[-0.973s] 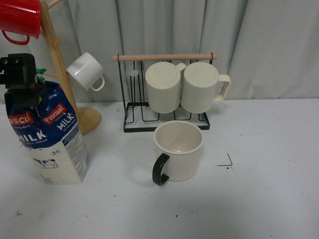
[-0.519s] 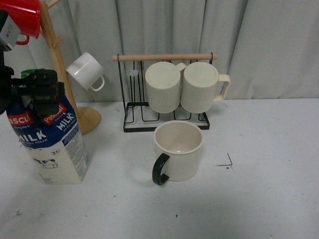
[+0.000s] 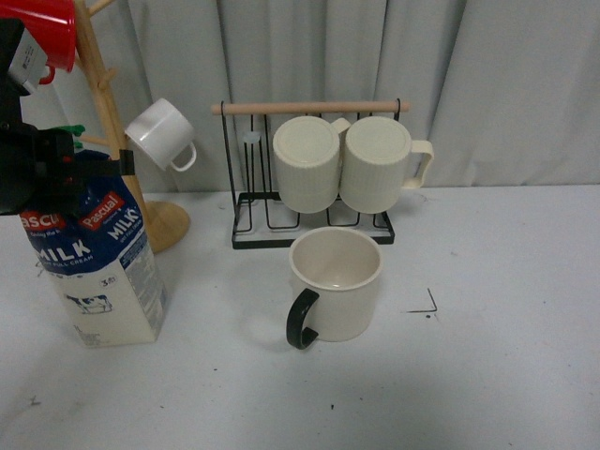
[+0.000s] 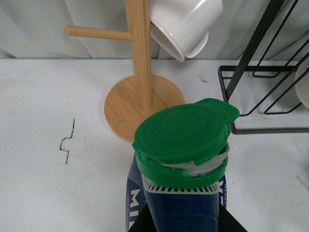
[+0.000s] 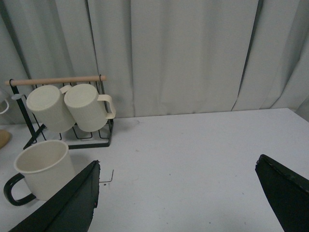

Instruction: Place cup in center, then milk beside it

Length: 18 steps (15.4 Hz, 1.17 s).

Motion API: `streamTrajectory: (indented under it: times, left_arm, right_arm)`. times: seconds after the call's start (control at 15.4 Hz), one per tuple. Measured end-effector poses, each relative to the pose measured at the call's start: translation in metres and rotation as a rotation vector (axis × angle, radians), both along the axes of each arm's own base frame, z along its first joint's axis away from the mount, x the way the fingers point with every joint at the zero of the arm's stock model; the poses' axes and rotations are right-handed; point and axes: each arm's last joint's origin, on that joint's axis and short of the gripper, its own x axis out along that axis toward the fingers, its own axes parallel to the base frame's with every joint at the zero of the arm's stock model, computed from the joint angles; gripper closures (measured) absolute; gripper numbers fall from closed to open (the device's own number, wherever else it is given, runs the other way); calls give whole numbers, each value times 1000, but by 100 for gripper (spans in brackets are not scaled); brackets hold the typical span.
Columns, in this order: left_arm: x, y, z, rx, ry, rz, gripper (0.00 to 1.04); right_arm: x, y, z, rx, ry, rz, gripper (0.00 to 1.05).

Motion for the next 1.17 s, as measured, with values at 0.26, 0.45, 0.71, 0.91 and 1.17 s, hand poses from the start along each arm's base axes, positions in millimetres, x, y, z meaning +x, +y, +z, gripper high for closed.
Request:
streamTrajectory:
  times: [0.26, 0.45, 0.71, 0.91, 1.17]
  left_arm:
    - [-12, -25, 10, 22, -13, -23, 102]
    - [-17, -48, 13, 4, -38, -74, 102]
    - [-15, -70, 7, -5, -31, -84, 102]
    - [-11, -96, 3, -18, -42, -105, 102]
    - [-9, -109, 1, -43, -54, -128, 102]
  right_arm:
    - [0, 0, 0, 0, 0, 0, 6]
    - [0, 0, 0, 0, 0, 0, 6]
    - [0, 0, 0, 0, 0, 0, 6]
    - [0, 0, 0, 0, 0, 0, 6]
    - [0, 0, 0, 0, 0, 0, 6]
